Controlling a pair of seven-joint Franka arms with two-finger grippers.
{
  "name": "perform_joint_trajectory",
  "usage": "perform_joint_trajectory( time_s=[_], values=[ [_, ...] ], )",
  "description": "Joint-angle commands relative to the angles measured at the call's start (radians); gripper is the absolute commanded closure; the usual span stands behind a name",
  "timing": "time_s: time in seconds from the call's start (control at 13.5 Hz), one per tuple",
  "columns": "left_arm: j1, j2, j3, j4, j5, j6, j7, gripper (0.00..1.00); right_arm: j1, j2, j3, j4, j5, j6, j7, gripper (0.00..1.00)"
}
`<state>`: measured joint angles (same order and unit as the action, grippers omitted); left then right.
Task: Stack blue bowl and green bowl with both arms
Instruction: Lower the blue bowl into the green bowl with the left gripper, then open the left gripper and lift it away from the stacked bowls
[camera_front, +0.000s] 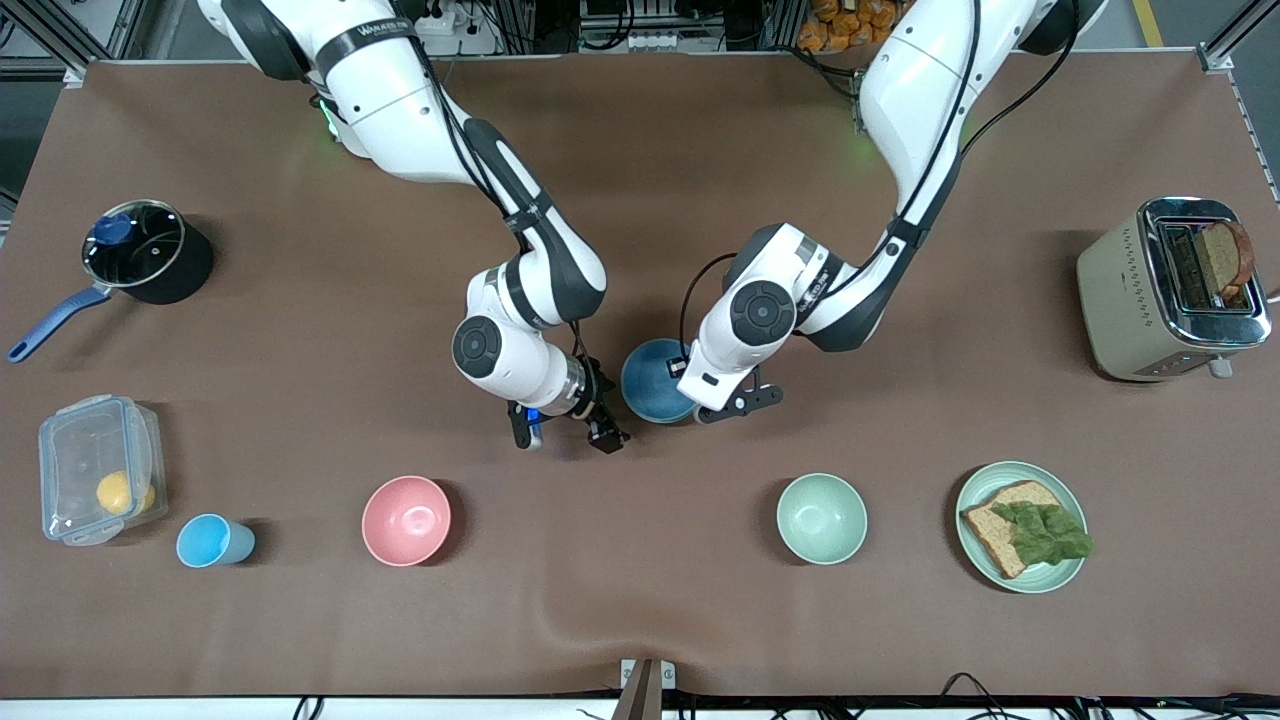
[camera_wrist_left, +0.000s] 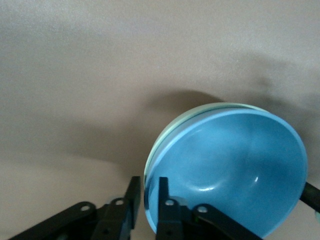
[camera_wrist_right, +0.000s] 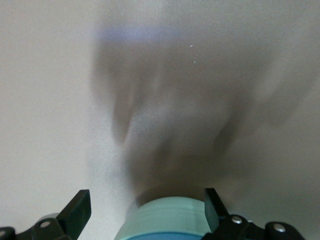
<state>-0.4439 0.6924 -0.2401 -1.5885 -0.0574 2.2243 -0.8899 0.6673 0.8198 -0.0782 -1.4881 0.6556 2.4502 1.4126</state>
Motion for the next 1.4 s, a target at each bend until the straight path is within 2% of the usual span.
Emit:
perform_joint_trajectory(
  time_s=[0.0,0.22,0.67,0.89,1.11,1.33],
  values=[
    [-0.001,-0.011,0.004,0.01,0.014,0.008,-0.026,0.0,0.011,0.019,-0.005,0.023,0.013,0.007,-0.001,0.0],
    [0.011,-0.062,0.012,0.013,0.014,0.006,-0.026,0.0,0.011,0.019,-0.005,0.023,0.012,0.006,-0.001,0.0],
    [0.149,-0.237,0.012,0.007,0.019,-0.073,0.064,0.0,-0.006,-0.001,-0.005,0.041,0.012,-0.02,-0.04,0.0],
    [0.204,-0.306,0.015,0.004,0.033,-0.153,0.086,0.0,-0.008,-0.016,-0.017,0.09,-0.016,-0.15,-0.041,0.0],
    [0.228,-0.359,0.015,0.007,0.158,-0.263,0.172,0.0,-0.017,-0.048,-0.037,0.103,-0.08,-0.243,-0.044,0.0],
    [0.301,-0.43,0.013,0.012,0.166,-0.345,0.239,0.0,-0.063,-0.092,-0.035,0.104,-0.108,-0.348,-0.139,0.0]
  ],
)
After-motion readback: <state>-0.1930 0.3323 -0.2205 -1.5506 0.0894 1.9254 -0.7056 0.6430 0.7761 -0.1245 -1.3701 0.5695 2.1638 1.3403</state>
